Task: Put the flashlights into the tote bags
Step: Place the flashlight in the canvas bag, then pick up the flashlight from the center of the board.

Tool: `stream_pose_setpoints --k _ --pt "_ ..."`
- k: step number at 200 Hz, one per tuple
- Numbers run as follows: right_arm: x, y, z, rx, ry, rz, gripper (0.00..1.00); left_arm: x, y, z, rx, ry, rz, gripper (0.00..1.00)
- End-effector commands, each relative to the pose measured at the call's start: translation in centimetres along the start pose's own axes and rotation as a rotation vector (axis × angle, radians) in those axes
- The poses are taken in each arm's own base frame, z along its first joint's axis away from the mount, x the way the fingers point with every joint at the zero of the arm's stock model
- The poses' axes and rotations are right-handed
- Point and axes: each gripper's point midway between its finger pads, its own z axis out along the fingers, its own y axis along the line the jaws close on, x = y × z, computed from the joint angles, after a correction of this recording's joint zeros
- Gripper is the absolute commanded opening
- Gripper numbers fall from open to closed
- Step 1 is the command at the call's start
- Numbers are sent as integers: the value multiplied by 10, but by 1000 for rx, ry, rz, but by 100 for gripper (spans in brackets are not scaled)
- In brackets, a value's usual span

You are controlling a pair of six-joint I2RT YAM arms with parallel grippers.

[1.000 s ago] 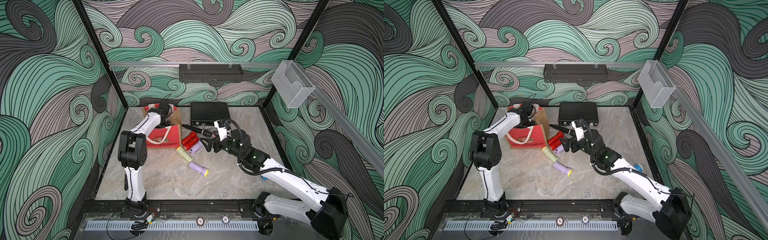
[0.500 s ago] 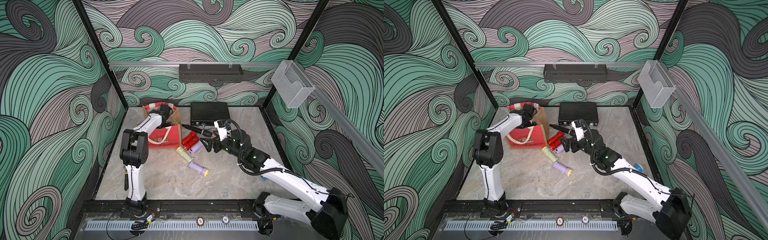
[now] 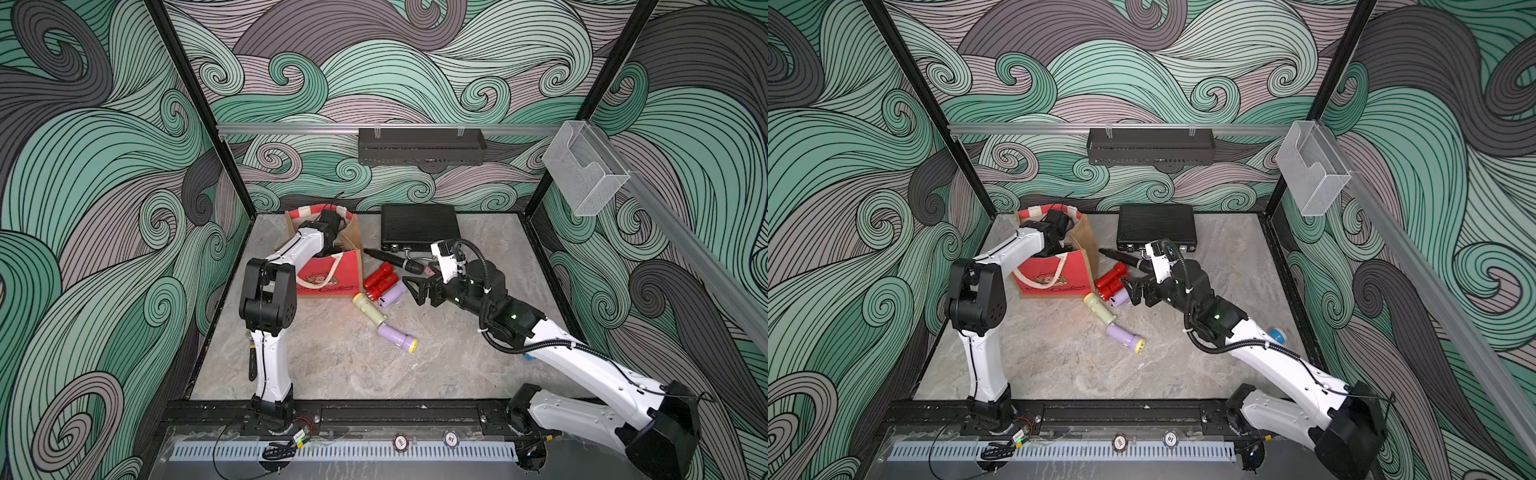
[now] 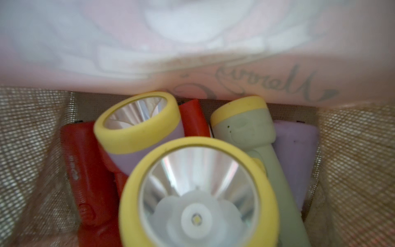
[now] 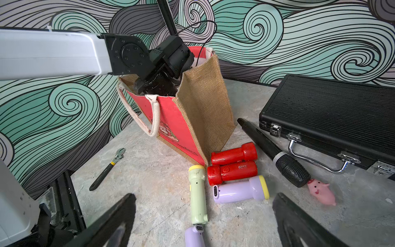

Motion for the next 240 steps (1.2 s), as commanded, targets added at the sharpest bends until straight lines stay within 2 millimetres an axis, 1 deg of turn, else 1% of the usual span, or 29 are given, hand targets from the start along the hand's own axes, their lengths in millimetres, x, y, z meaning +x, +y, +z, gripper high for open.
stream_pose_setpoints --k 1,20,36,41,78,86,94,107,126,144,170,202,210,213,221,240 --pt "5 -5 -5 25 11 3 99 -6 12 -27 -21 -49 -20 49" --pt "14 -6 -5 23 35 12 99 -9 12 -38 -13 -71 -21 55" --pt "22 -7 -5 23 61 23 99 -12 13 -48 -9 -92 -22 68" --pt "26 -7 -5 22 72 26 99 -12 13 -50 -8 -98 -22 71" --pt "55 -11 -7 29 152 52 99 -18 21 -77 -18 -150 -25 72" --pt "63 -12 -7 29 176 57 99 -19 22 -84 -16 -165 -26 74" --pt "72 -12 -7 27 204 62 99 -19 22 -90 -7 -181 -29 80" --pt "87 -11 -5 10 256 74 99 -19 23 -100 6 -209 -33 85" --pt "118 -7 1 -26 371 100 99 -19 25 -117 18 -249 -37 89" --pt "145 -1 7 -53 466 121 99 -20 25 -136 46 -294 -30 90" --pt "174 5 12 -73 564 116 99 -22 13 -163 146 -386 3 98" --pt "201 11 18 -87 661 109 99 -22 -1 -196 294 -530 2 99" --pt "209 11 19 -85 688 102 98 -20 -9 -198 340 -537 12 99" --pt "211 10 19 -81 697 100 98 -19 -10 -211 367 -569 16 99" --pt "217 11 20 -76 721 89 99 -17 -19 -221 435 -595 31 98" --pt "230 11 23 -65 775 64 98 -11 -40 -238 593 -629 62 99"
